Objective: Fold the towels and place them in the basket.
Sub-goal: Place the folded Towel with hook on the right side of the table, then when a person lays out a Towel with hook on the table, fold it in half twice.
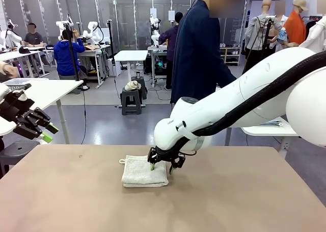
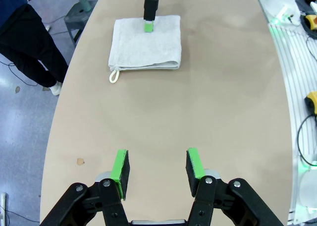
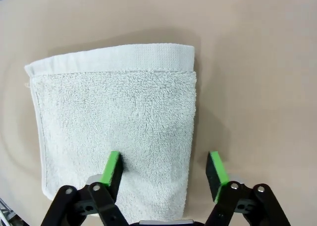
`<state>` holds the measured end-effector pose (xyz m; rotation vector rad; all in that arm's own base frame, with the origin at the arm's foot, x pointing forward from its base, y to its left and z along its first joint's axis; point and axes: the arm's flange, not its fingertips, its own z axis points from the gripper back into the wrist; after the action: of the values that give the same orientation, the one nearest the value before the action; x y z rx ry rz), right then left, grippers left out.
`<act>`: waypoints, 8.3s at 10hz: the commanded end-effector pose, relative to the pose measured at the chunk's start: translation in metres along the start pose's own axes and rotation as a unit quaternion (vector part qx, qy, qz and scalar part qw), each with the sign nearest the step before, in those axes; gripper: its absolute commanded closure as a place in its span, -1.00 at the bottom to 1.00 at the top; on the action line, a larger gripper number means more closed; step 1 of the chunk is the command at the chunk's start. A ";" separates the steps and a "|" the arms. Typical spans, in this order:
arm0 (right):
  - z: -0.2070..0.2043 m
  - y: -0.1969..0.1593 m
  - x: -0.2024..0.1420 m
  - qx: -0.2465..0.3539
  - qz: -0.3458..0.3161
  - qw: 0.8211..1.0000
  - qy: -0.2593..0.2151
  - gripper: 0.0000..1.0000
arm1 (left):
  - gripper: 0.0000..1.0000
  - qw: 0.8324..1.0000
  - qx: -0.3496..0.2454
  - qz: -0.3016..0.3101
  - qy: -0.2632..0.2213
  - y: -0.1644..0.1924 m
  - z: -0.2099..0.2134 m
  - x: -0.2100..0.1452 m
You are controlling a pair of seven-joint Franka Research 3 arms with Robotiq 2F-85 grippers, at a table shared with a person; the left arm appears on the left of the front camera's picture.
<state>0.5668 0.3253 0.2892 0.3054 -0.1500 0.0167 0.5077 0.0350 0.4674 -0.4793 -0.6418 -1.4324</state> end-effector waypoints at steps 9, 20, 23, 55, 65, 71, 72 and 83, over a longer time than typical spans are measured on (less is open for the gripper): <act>0.002 0.000 -0.009 -0.002 -0.010 1.000 -0.012 1.00 | -0.19 1.000 0.002 -0.002 0.001 -0.001 0.001 0.001; 0.117 -0.193 0.025 -0.065 -0.020 0.996 -0.056 1.00 | -0.19 1.000 0.002 -0.002 0.001 -0.001 0.001 0.001; 0.129 -0.271 0.057 -0.119 -0.011 0.992 -0.051 1.00 | -0.19 1.000 0.002 -0.002 0.001 -0.001 0.001 0.001; 0.298 -0.041 -0.107 -0.040 -0.009 0.999 -0.022 -1.00 | -0.19 1.000 0.002 -0.002 0.001 -0.001 0.001 0.001; 0.298 -0.041 -0.107 -0.040 -0.009 0.999 -0.022 -1.00 | -0.19 1.000 0.002 -0.002 0.001 -0.001 0.001 0.001; 0.342 -0.077 -0.099 -0.042 0.011 0.997 -0.064 -1.00 | -0.19 1.000 0.002 -0.002 0.001 -0.001 0.001 0.001; 0.352 -0.088 -0.100 -0.038 0.008 0.997 -0.063 -1.00 | -0.19 1.000 0.002 -0.002 0.001 -0.001 0.001 0.001; 0.411 -0.160 -0.103 -0.035 0.035 0.995 -0.083 -1.00 | -0.19 1.000 0.002 -0.002 0.001 -0.001 0.001 0.001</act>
<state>0.4107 0.0493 0.6136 0.2307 -0.3243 0.0612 0.5076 0.0348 0.4676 -0.4788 -0.6416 -1.4328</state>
